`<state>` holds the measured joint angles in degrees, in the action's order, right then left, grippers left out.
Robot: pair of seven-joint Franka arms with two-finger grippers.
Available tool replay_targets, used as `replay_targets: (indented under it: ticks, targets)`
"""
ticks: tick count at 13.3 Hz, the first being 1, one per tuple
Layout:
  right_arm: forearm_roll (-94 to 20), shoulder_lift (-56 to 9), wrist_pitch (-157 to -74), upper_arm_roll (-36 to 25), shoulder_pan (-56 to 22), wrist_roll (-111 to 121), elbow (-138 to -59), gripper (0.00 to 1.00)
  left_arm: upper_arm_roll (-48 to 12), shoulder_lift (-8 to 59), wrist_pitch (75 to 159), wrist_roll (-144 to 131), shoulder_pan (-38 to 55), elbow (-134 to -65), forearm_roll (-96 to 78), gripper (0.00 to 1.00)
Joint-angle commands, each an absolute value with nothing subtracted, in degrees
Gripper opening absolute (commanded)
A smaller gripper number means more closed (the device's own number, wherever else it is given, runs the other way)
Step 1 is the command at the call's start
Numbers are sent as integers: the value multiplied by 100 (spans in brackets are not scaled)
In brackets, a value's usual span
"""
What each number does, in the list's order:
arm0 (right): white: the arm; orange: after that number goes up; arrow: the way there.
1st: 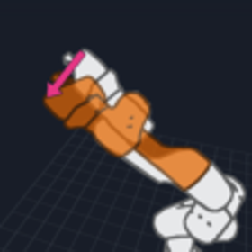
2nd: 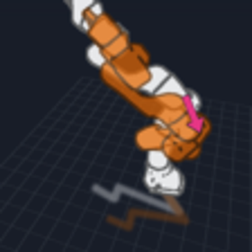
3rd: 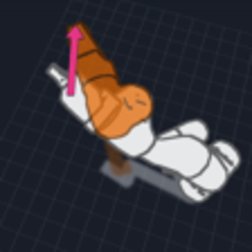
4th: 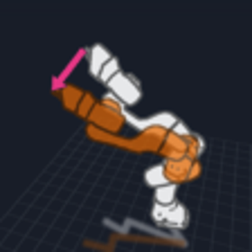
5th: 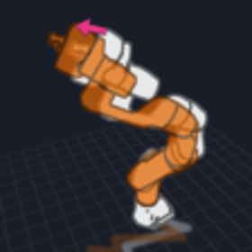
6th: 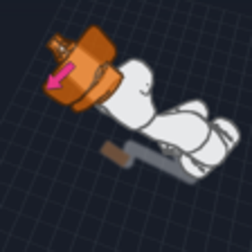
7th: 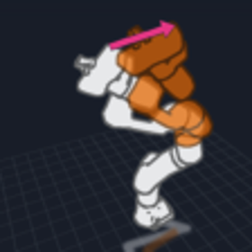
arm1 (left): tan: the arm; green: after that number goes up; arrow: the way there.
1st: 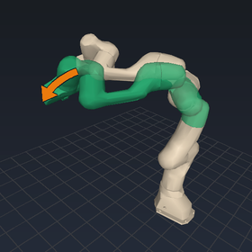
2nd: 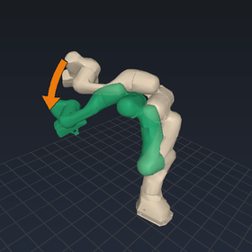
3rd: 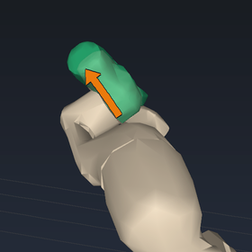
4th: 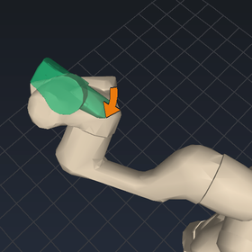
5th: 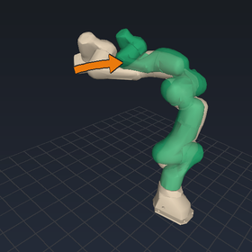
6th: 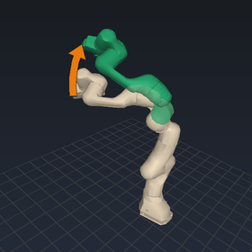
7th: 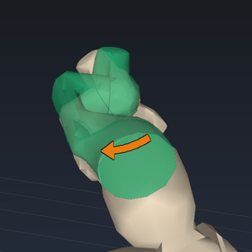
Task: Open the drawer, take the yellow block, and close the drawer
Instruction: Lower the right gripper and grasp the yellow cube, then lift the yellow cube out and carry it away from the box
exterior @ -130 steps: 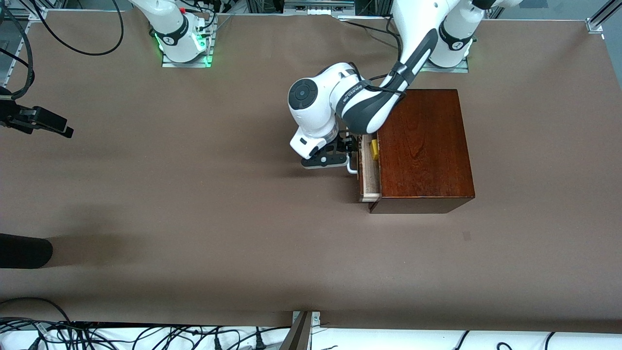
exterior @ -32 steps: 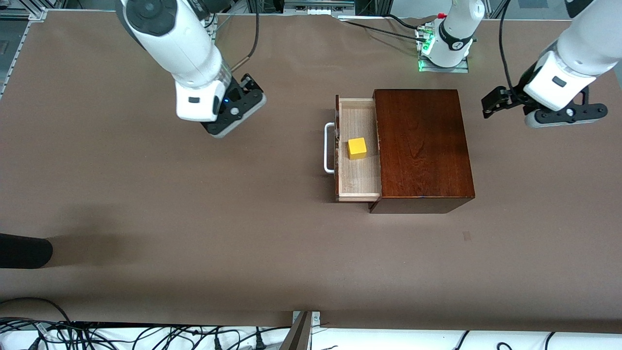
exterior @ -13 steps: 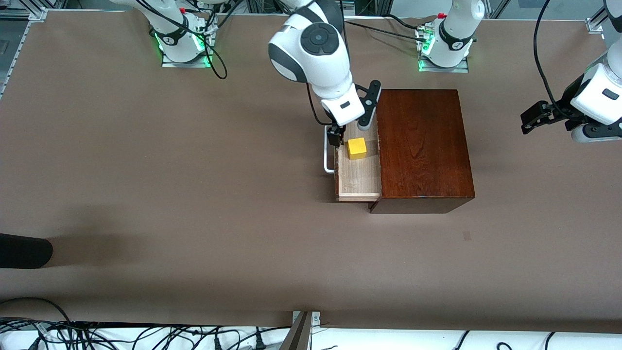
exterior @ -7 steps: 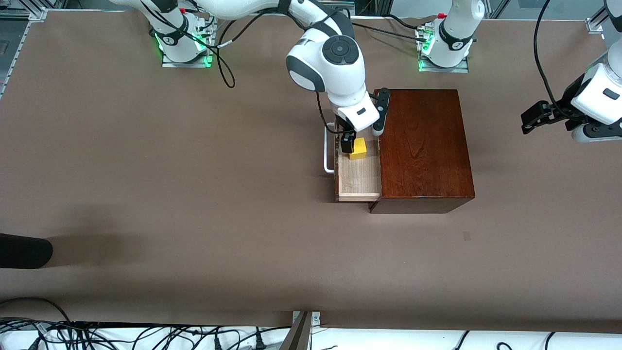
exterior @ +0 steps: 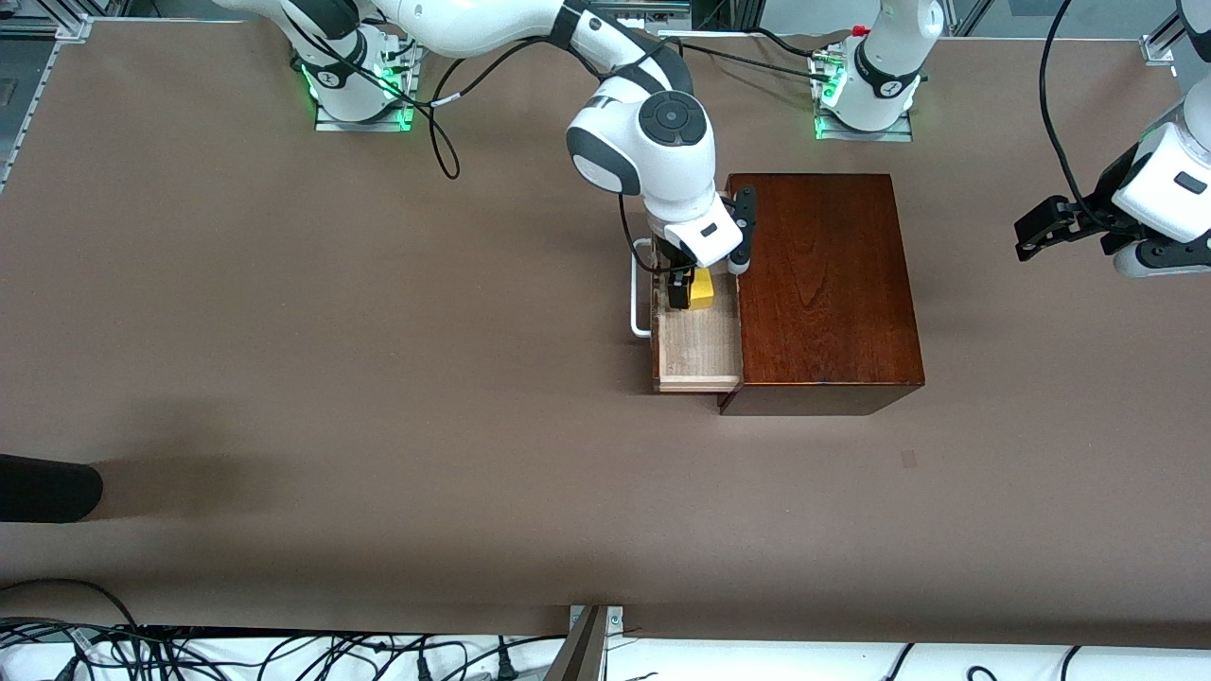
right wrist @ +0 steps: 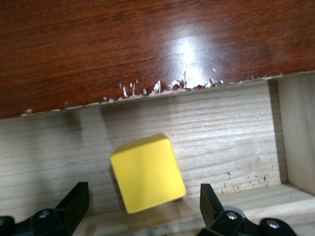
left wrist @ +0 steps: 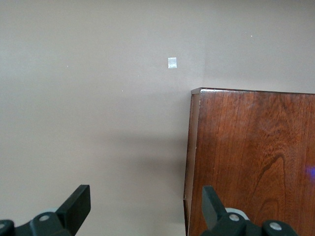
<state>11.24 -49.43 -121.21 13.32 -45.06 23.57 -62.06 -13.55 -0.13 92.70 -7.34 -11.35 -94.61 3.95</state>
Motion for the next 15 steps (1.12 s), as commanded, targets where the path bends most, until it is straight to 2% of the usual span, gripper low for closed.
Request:
replay_targets:
  ticks: [1,7,8,10,11,13,14,15]
  targets:
    - [1230,-5185,-12252,1274,-4605,2426,-5959,100,-1371,62,9185,-668,-1151,-9299,483,100]
    - [1230,-5291,-12296,1169,-4711,2426,-5959,100,-1371,62,9193,-668,-1151,-9299,483,100]
    - [1230,-5291,-12296,1169,-4711,2426,-5968,91,-1371,62,9193,-668,-1151,-9299,483,100]
    - [1239,-5282,-12296,1160,-4754,2347,-5959,48,-1371,62,9193,-668,-1151,-9299,483,100]
    - [1239,-5282,-12296,1125,-4772,2355,-5959,38,-1371,62,9185,-668,-1151,-9299,483,100]
    - [1239,-5282,-12287,1020,-4843,2382,-5959,26,-1371,62,9193,-668,-1151,-9299,483,100]
    - [1239,-5282,-12287,993,-4851,2382,-5959,13,-1371,62,9193,-668,-1151,-9299,483,100]
    - [1239,-5282,-12287,984,-4852,2382,-5959,8,-1371,62,9193,-668,-1151,-9299,483,100]
